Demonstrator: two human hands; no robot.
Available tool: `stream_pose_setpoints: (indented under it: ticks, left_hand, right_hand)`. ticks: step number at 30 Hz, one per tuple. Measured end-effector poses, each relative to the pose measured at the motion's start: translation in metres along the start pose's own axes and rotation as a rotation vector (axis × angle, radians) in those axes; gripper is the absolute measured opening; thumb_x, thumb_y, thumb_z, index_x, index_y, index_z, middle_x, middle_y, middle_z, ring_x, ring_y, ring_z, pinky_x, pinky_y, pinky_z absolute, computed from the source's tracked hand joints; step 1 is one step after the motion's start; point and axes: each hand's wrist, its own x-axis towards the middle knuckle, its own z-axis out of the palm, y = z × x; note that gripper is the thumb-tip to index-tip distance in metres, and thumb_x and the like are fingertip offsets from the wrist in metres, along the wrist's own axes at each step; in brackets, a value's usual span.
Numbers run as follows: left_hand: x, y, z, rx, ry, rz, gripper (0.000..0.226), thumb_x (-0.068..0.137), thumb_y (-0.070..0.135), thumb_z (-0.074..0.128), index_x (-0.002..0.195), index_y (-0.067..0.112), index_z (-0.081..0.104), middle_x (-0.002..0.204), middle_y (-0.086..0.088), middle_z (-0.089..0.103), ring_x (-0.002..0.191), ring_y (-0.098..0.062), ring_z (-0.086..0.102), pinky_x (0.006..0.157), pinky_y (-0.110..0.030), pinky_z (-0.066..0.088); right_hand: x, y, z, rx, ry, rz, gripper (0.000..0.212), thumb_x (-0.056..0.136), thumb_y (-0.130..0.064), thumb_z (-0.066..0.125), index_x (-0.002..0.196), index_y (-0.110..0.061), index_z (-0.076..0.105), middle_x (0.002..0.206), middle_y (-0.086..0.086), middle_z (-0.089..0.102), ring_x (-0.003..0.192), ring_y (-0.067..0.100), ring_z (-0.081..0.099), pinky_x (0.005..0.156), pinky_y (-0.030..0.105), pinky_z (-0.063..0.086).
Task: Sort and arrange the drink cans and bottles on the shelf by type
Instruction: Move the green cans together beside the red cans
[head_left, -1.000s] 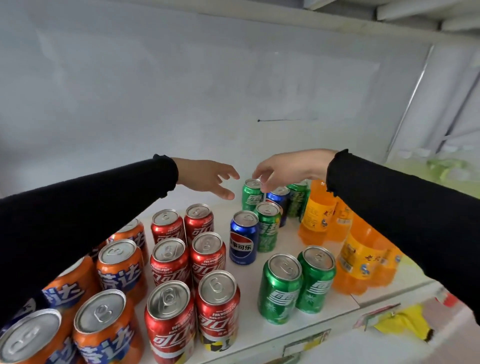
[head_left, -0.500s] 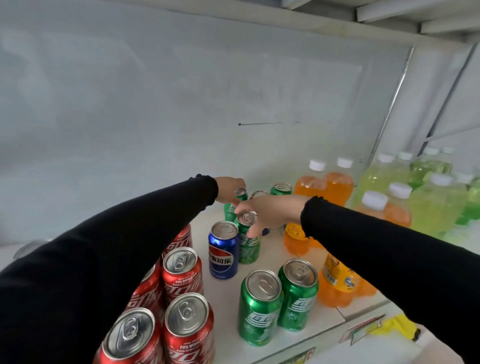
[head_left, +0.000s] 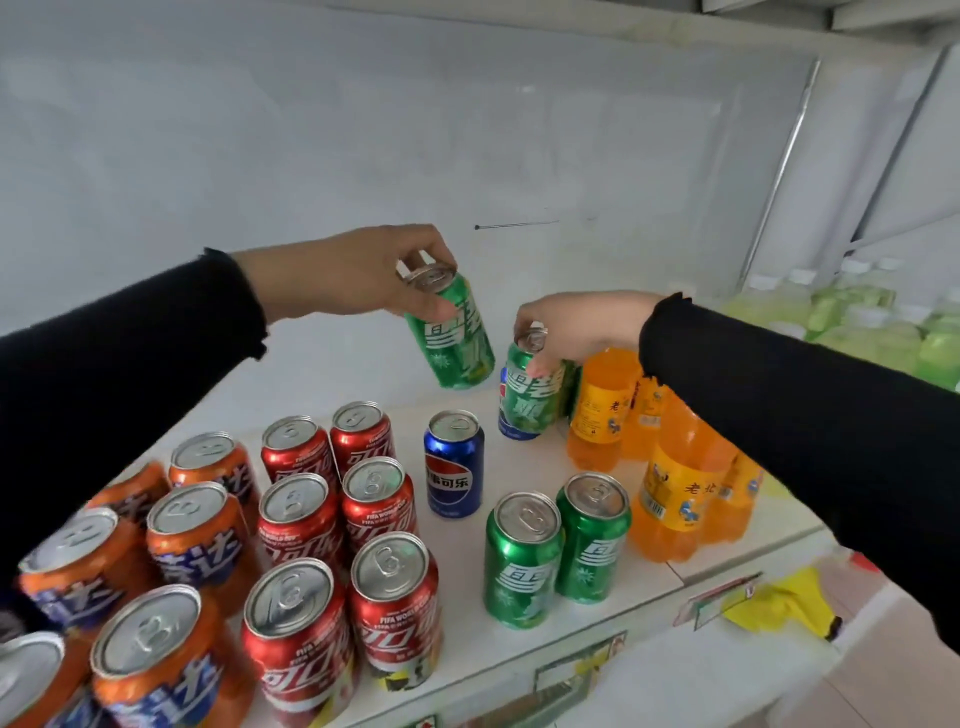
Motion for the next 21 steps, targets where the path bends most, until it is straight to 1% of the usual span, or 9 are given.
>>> stream_pose_setpoints:
  ticks: [2,4,6,8,11,13,16,19,21]
  left_hand:
    - [-0.019,0.009,0.000,-0.097,-0.092,0.000,0.042,0.077,0.044,0.076,0.114,0.029,0.064,0.113,0.001,0.066,0.095,-0.014,0.067,0.074,-0.020,0.051]
    - [-0.030,0.011,0.007,-0.125,-0.199,-0.014,0.045,0.075,0.046,0.074,0.115,0.029,0.065,0.113,0.000,0.067,0.096,-0.013,0.069,0.073,-0.015,0.052]
    - [-0.033,0.010,0.019,-0.091,-0.295,-0.036,0.044,0.077,0.044,0.074,0.117,0.030,0.065,0.113,0.001,0.067,0.098,-0.012,0.068,0.075,-0.015,0.053]
    - [-0.031,0.006,0.034,-0.014,-0.342,-0.047,0.041,0.080,0.042,0.076,0.118,0.032,0.063,0.113,0.006,0.066,0.095,-0.010,0.066,0.076,-0.015,0.050]
    - [-0.025,-0.002,0.056,0.081,-0.341,-0.028,0.043,0.080,0.044,0.077,0.119,0.033,0.061,0.110,0.012,0.063,0.091,-0.005,0.062,0.074,-0.017,0.043]
    - [-0.021,-0.007,0.069,0.104,-0.336,-0.007,0.046,0.079,0.046,0.078,0.119,0.032,0.061,0.109,0.013,0.063,0.093,-0.005,0.062,0.077,-0.022,0.044]
    - [-0.016,-0.008,0.086,0.147,-0.341,0.037,0.040,0.079,0.047,0.079,0.112,0.036,0.059,0.106,0.015,0.064,0.096,-0.010,0.062,0.083,-0.027,0.048]
    - [-0.012,-0.003,0.103,0.202,-0.315,0.076,0.037,0.081,0.042,0.079,0.106,0.040,0.051,0.093,0.021,0.057,0.083,-0.003,0.057,0.068,-0.020,0.041]
    - [-0.006,-0.003,0.111,0.266,-0.277,0.085,0.046,0.078,0.043,0.080,0.114,0.032,0.053,0.088,0.011,0.058,0.076,-0.009,0.057,0.061,-0.023,0.039]
  right_hand:
    - [-0.005,0.001,-0.003,0.014,0.004,0.022,0.058,0.088,-0.034,0.075,0.138,-0.020,0.049,0.139,0.005,0.050,0.103,0.031,0.066,0.074,0.036,0.058]
    - [-0.009,0.002,-0.003,0.016,-0.011,0.033,0.058,0.087,-0.035,0.076,0.137,-0.022,0.051,0.138,0.004,0.051,0.103,0.032,0.067,0.082,0.040,0.060]
    - [-0.014,0.003,0.000,0.017,-0.038,0.037,0.059,0.087,-0.034,0.076,0.139,-0.022,0.050,0.139,0.004,0.051,0.103,0.032,0.067,0.084,0.041,0.061]
    - [-0.018,0.001,0.004,0.025,-0.062,0.034,0.059,0.087,-0.034,0.076,0.139,-0.022,0.050,0.139,0.004,0.051,0.102,0.031,0.068,0.082,0.038,0.061]
    - [-0.023,-0.001,0.011,0.046,-0.106,0.029,0.058,0.087,-0.031,0.076,0.139,-0.022,0.051,0.138,0.005,0.053,0.105,0.030,0.066,0.083,0.037,0.061]
    - [-0.025,-0.002,0.014,0.039,-0.136,0.031,0.060,0.087,-0.032,0.077,0.140,-0.023,0.050,0.139,0.006,0.052,0.104,0.031,0.067,0.082,0.037,0.061]
    - [-0.027,-0.003,0.021,0.027,-0.171,0.034,0.064,0.088,-0.033,0.076,0.144,-0.023,0.046,0.144,0.007,0.049,0.102,0.030,0.068,0.068,0.028,0.057]
    - [-0.028,-0.002,0.028,0.016,-0.205,0.032,0.074,0.088,-0.032,0.076,0.151,-0.021,0.038,0.151,0.007,0.043,0.101,0.029,0.066,0.059,0.023,0.051]
    - [-0.028,0.000,0.032,0.002,-0.220,0.033,0.077,0.088,-0.032,0.076,0.153,-0.021,0.035,0.152,0.008,0.043,0.098,0.028,0.067,0.061,0.024,0.053]
